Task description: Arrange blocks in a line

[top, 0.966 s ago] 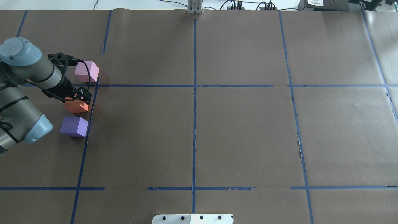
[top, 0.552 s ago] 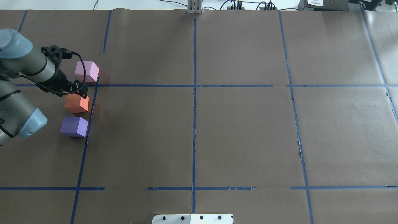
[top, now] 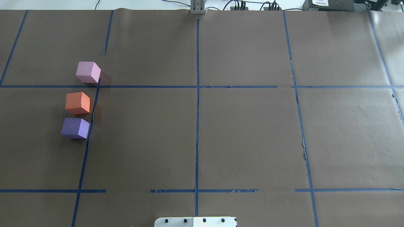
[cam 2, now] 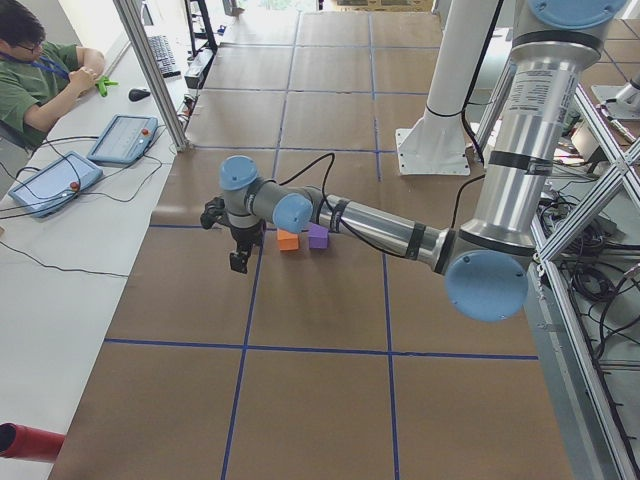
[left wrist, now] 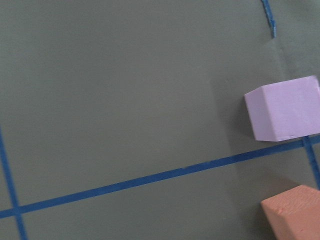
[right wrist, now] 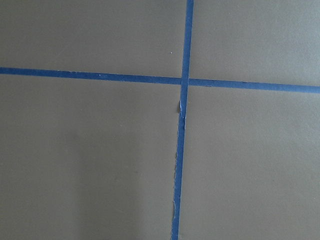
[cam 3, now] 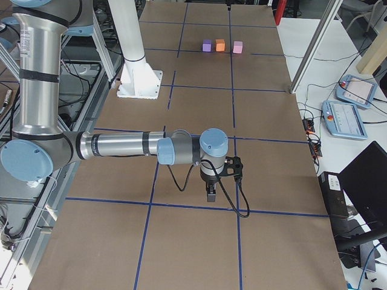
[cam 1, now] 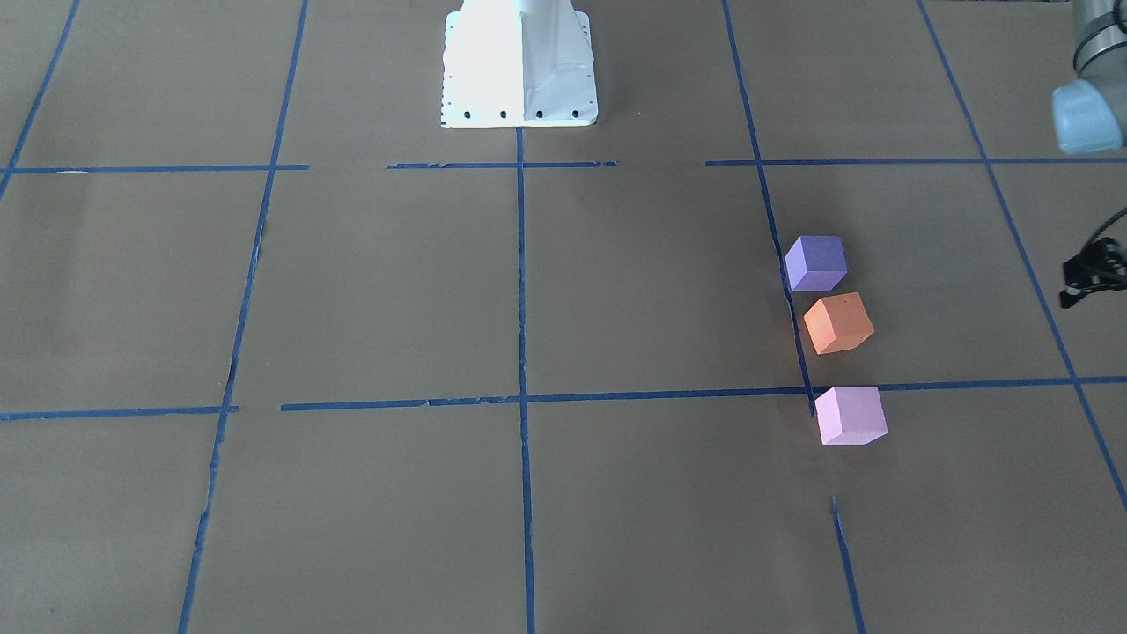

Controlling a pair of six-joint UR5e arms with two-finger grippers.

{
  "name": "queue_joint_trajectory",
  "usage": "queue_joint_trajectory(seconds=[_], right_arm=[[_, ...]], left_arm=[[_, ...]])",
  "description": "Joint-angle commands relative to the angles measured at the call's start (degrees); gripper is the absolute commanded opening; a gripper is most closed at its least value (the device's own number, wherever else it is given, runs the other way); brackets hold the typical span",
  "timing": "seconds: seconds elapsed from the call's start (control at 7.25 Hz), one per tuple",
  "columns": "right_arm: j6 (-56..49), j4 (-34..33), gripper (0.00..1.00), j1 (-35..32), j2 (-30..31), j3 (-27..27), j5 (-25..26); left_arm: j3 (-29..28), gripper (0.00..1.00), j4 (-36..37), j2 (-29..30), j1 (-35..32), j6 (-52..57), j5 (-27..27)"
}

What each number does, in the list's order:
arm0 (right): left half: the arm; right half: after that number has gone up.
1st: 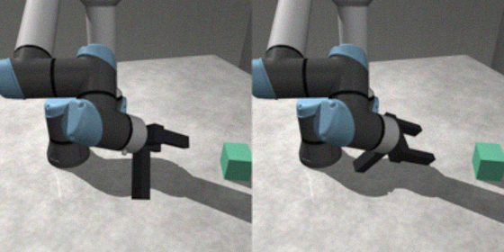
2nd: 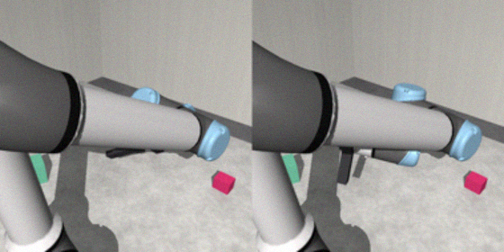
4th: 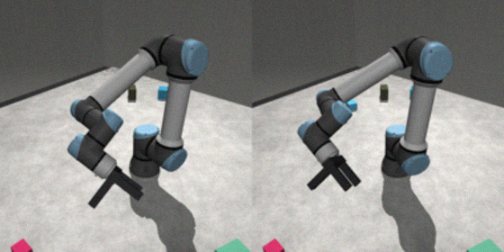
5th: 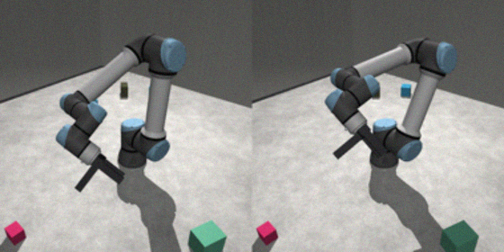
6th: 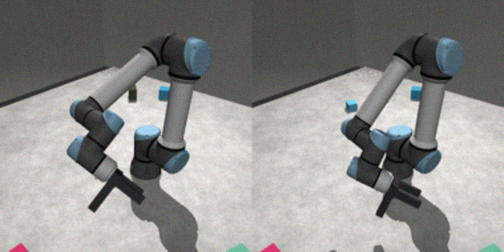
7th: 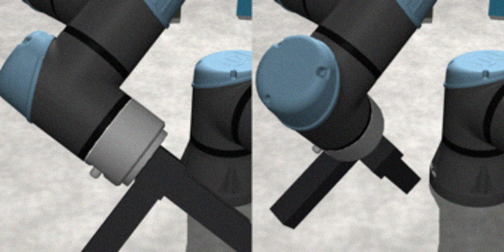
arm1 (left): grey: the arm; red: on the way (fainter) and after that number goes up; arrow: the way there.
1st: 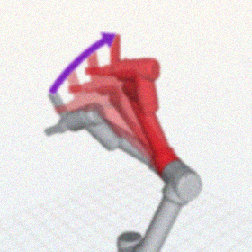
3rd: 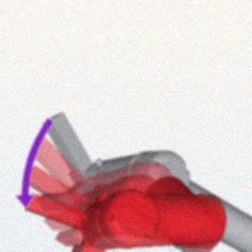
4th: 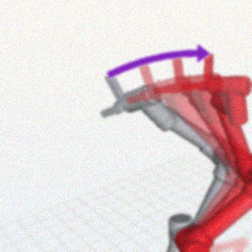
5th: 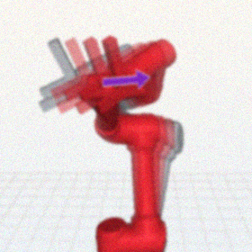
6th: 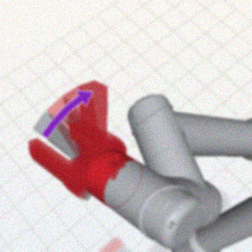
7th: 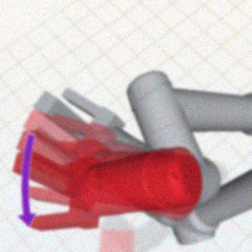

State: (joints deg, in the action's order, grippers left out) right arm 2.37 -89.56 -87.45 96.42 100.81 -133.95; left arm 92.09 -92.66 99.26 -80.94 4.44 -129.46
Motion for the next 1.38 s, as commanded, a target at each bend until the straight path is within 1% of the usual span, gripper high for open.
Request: queue_joint_trajectory(seconds=[0.0, 0.14, 0.28, 0.41, 0.83, 1.24], right_arm=[[0.0, 0.0, 1.00, 0.0, 0.0, 0.0, 0.0], [0.0, 0.0, 1.00, 0.0, 0.0, 0.0, 0.0], [0.0, 0.0, 1.00, 0.0, 0.0, 0.0, 0.0], [0.0, 0.0, 1.00, 0.0, 0.0, 0.0, 0.0], [0.0, 0.0, 1.00, 0.0, 0.0, 0.0, 0.0], [0.0, 0.0, 1.00, 0.0, 0.0, 0.0, 0.0]], left_arm=[[-4.5, 1.00, 2.3, -3.8, -10.2, 12.6, -0.2], [-5.5, 1.00, 2.3, -4.1, -11.9, 12.5, -1.1], [-6.3, 1.00, 2.1, -5.3, -12.0, 10.4, -5.8], [-6.1, 1.00, 1.6, -5.7, -11.8, 7.1, -6.8], [-5.7, 1.00, 1.4, -5.7, -11.7, 7.3, -6.3], [-5.8, 1.00, 1.3, -6.8, -11.7, 7.6, -6.3]])
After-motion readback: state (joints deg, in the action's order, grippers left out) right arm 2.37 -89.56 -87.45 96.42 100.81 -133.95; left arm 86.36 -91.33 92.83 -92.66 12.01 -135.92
